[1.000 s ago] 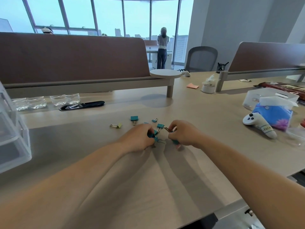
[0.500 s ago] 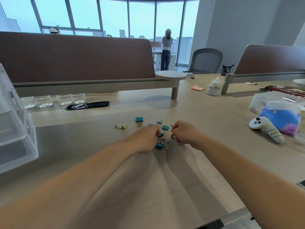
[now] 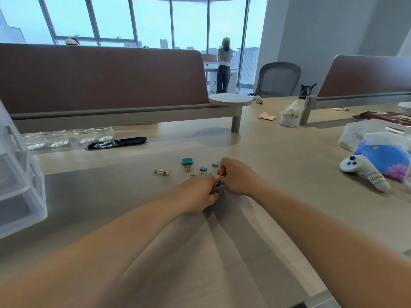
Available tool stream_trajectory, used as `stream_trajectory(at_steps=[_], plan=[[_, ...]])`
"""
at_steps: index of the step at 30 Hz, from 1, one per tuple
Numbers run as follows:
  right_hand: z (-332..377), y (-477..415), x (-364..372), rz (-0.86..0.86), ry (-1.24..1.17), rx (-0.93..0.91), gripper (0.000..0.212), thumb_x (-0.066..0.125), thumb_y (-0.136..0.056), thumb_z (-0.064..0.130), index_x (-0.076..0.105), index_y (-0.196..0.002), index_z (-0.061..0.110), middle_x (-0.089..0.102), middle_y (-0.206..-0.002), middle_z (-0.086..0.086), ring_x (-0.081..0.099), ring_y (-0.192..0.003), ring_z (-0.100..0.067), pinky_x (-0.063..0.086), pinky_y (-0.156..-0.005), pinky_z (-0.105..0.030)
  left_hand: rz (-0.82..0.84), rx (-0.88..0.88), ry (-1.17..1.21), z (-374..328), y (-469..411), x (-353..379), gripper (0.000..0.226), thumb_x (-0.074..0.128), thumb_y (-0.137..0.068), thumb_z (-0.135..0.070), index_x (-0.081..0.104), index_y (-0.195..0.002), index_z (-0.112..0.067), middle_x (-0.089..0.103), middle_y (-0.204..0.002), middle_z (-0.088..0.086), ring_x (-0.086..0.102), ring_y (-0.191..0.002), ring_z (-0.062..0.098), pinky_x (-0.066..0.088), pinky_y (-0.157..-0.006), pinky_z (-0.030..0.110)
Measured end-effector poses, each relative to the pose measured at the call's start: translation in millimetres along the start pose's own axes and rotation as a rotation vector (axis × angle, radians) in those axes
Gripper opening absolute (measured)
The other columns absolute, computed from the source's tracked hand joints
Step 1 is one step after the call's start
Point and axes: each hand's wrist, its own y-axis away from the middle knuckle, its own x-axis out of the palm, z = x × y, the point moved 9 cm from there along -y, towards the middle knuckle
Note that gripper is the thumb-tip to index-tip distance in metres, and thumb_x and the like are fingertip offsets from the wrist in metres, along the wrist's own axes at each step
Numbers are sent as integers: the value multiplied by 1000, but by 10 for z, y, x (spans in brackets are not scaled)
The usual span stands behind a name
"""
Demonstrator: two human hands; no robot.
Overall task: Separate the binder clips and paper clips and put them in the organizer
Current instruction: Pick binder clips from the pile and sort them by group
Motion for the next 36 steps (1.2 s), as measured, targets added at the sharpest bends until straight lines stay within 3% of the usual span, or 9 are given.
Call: stream_trajectory(at_steps=[6,9,12,14,18,21,28,32,36], plan=[[152,-16,146,61,159,-95,27,68,-86,19,42,-77,20,53,-77,1,43,-67,-16,37,-59,-27,38,-100,89,231,71,-41,18,50,-92,-24,59,-102,-12,58,-93,6,52,-74,18,38,-60,30],[187,-17,174,64,184,-129,37,73,-84,28,38,-72,24,54,-80,1,44,-68,-17,35,-59,-27,42,-110,101,354,100,-61,17,52,-91,-20,59,-105,-13,59,-101,5,56,-87,20,44,-71,32],[171,-17,177,60,176,-143,39,71,-85,26,36,-69,26,53,-81,2,45,-71,-18,33,-59,-27,-2,-106,124,470,92,-82,9,48,-92,-15,54,-95,-21,58,-100,1,54,-88,18,44,-69,28],[167,-3,174,57,171,-159,39,68,-86,24,34,-69,27,49,-78,5,43,-71,-18,32,-57,-27,-42,-119,173,534,78,-99,13,49,-91,-13,54,-95,-23,62,-106,3,57,-93,19,49,-80,33],[151,56,175,38,166,-197,38,63,-89,23,31,-70,28,45,-74,8,41,-68,-17,30,-55,-27,-117,-128,194,567,8,-158,31,50,-92,-10,60,-118,-23,61,-120,2,57,-105,22,48,-90,35],[95,85,125,10,179,-192,27,59,-91,19,37,-77,23,47,-78,6,43,-70,-19,31,-56,-30,-138,-114,146,584,-125,-206,41,44,-90,-3,60,-121,-23,57,-126,6,54,-111,24,46,-94,39],[-9,103,41,12,174,-129,14,54,-91,12,42,-90,19,55,-90,-1,50,-77,-25,42,-68,-38,-83,-73,75,561,-393,-164,30,55,-95,-23,57,-124,-22,52,-121,8,55,-102,26,43,-84,32],[-45,154,36,37,157,-107,16,54,-92,15,39,-91,19,49,-88,2,45,-78,-23,32,-65,-33,-19,-51,31,480,-460,-92,42,67,-87,-32,57,-126,-22,57,-124,3,57,-106,23,45,-85,32],[-55,223,4,53,127,-76,17,54,-97,24,38,-94,18,50,-88,0,45,-78,-23,36,-67,-34,-5,-70,8,432,-427,-63,35,68,-86,-34,57,-118,-22,59,-120,3,57,-103,21,46,-82,33]])
